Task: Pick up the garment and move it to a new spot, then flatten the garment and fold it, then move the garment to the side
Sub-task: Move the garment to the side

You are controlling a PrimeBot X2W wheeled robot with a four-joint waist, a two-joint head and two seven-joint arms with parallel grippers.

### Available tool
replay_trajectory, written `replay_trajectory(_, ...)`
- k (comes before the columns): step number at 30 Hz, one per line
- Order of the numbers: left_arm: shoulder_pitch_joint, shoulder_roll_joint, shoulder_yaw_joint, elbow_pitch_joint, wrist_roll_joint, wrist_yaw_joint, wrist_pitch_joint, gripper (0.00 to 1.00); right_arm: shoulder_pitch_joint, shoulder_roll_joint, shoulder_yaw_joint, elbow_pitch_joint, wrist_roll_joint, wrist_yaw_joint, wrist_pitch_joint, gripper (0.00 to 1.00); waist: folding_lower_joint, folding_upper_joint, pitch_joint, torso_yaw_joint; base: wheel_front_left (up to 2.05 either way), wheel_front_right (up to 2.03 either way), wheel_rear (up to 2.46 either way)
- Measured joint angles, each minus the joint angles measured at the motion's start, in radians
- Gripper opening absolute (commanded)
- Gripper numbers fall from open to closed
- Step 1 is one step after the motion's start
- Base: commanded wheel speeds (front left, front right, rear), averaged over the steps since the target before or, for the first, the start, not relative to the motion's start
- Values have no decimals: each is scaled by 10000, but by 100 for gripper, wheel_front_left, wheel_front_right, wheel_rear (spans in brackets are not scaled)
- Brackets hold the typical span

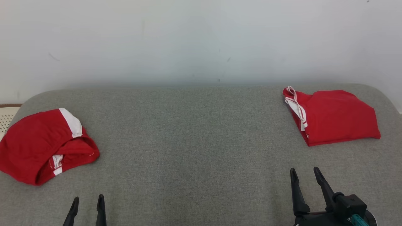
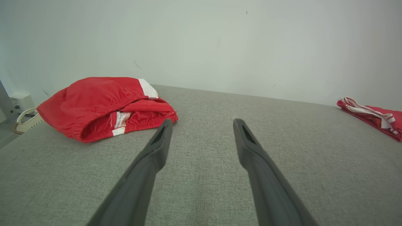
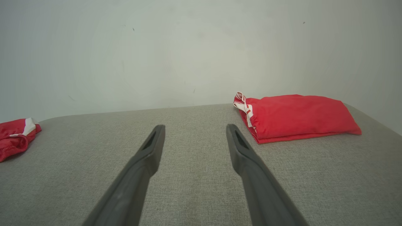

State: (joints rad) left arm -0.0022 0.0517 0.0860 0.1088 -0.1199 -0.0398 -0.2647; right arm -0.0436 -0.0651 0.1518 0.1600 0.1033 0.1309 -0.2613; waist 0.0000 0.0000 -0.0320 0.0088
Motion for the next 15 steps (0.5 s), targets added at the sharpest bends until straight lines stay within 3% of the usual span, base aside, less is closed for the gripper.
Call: replay_trajectory(15,-43,67,40,29,376,25,0,100,-2,92,-2,150,-105,0,0,100,0,0,0,40,0,0,0)
